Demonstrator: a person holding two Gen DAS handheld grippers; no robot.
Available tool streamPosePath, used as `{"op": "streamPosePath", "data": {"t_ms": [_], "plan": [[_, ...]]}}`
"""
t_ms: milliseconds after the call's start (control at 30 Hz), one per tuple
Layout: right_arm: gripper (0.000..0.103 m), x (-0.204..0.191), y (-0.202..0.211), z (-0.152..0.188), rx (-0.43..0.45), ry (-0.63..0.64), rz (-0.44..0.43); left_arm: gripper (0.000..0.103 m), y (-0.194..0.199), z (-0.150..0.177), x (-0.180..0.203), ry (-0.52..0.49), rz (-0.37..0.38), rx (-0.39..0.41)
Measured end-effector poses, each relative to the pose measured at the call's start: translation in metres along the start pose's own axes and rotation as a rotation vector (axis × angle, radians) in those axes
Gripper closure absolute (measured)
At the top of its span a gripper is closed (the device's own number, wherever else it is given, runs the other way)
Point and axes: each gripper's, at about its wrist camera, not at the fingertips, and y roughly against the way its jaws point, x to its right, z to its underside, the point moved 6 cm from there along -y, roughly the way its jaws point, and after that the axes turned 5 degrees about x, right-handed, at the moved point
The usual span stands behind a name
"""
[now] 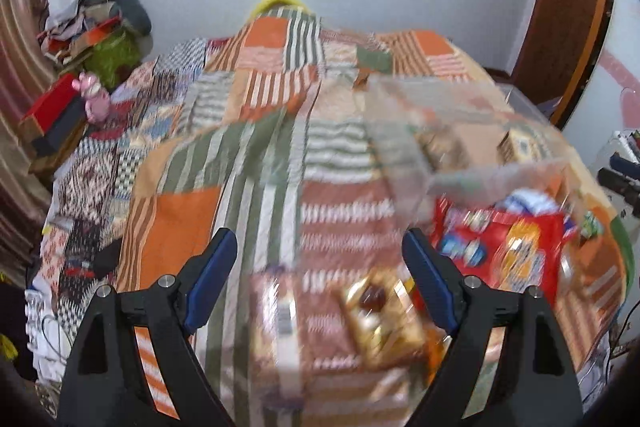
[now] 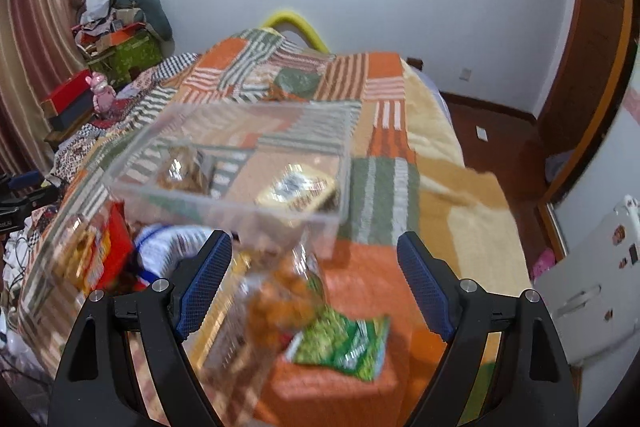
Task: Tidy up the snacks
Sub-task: 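Grasp the long biscuit pack with the left tool while the right reaches the pea bag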
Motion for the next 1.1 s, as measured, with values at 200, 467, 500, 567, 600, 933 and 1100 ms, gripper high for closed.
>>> {"op": "streamPosePath", "data": {"t_ms": [200,467,500,567,600,933,1100], "plan": [[0.02,0.017,0.0,0.027,-0.058,-0.051,0.021,0.018,-0.019,0.04,-0.021,0.042,-0.024,-0.088],[0.02,0.033,-0.008,0.052,-0.127,-0.091,0.039,0.032,-0.038,0.071,-0.025,0.052,-0.028,-0.137],[0.02,0.033,-0.01,0.055,-0.139,-0.096,0.034,0.037,-0.041,0.072,-0.023,0.051,-0.022,-0.143],[0.02,0.032,-0.013,0.06,-0.16,-0.098,0.021,0.045,-0.046,0.076,-0.022,0.056,-0.013,-0.153],[0.02,0.032,-0.015,0.062,-0.167,-0.097,0.018,0.051,-0.048,0.077,-0.021,0.056,-0.012,-0.157],[0.033,0.037,-0.024,0.073,-0.183,-0.126,0.012,0.058,-0.045,0.077,-0.019,0.062,-0.004,-0.13],[0.078,0.035,-0.019,0.071,-0.173,-0.114,-0.015,0.058,-0.039,0.075,-0.022,0.087,-0.005,-0.116]]}}
